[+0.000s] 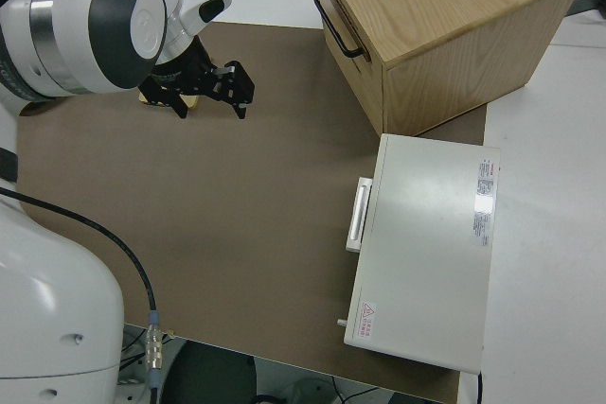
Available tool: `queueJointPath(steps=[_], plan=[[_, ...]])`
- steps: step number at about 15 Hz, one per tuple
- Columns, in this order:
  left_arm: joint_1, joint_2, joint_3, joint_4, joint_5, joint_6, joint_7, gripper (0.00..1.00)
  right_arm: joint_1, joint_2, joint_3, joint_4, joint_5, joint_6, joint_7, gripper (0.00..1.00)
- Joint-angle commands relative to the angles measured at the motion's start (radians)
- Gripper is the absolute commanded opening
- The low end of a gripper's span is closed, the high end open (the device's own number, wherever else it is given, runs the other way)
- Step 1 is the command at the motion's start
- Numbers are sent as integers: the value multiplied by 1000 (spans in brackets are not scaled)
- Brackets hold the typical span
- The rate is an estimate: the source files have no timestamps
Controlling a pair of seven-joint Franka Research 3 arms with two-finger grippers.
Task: Pick gray plate from low plate rack and place it on table with left arm
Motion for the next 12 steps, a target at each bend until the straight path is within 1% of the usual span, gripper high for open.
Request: queueJointPath(steps=[1,3,7,12], plan=[[-2,-19,2,-88,38,82,-12,993,-10,-2,6,6,10,-14,0,990],[-2,-19,2,-122,77,111,-15,993,-10,-2,6,6,10,-14,0,990],[1,-15,5,-182,80,186,-15,995,-10,-2,6,6,10,-14,0,987],[10,-12,10,-214,80,220,-15,993,-10,-2,6,6,10,-14,0,990]])
